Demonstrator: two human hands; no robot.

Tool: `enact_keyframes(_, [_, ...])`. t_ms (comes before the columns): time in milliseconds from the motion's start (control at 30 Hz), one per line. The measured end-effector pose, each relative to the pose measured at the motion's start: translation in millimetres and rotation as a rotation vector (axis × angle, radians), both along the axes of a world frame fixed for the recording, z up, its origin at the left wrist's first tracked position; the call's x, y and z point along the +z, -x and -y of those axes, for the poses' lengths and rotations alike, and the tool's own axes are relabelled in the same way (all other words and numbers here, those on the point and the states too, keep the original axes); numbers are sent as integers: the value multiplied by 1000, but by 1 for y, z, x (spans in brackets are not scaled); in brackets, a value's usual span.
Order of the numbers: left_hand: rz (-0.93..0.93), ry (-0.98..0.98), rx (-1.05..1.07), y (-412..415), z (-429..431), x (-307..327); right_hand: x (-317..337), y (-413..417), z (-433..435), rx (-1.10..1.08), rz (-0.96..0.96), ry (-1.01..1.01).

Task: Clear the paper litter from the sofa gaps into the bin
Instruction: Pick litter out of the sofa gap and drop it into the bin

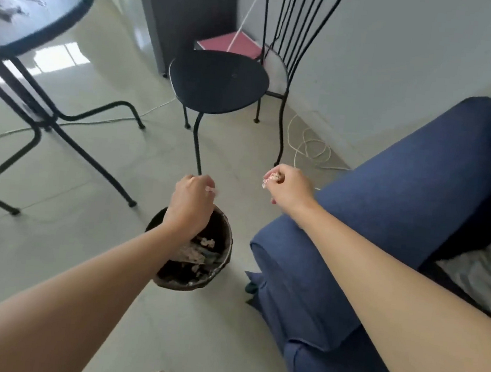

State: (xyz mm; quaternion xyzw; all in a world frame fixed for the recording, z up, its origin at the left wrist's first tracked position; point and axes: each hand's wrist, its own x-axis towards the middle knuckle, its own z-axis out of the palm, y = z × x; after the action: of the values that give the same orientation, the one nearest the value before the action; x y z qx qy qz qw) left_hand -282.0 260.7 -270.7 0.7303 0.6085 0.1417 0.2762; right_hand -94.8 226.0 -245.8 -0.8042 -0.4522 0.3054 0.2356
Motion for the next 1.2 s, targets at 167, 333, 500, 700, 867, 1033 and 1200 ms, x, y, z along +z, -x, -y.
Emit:
enact_keyframes(167, [-19,181,115,76,-2,-50,-46,65,-8,41,-71,130])
enact_keyframes(333, [-60,429,66,111,0,-84,-87,102,-8,52,-97,230])
enact_keyframes(500, [-34,468,70,130,-19,-90,-103,115,-7,33,-95,286])
enact_keyframes(700, [-36,404,66,131,-36,-74,-108,121,-13,-9,-233,371])
enact_keyframes(867, [-8,377,36,116,-41,-59,-99,113,-22,-52,-322,394])
enact_keyframes(1033, [58,319,-40,75,-37,-31,-72,79,-29,32,-157,215])
enact_keyframes(1200, [147,273,-136,-4,-24,12,-14,9,-7,-73,-85,22])
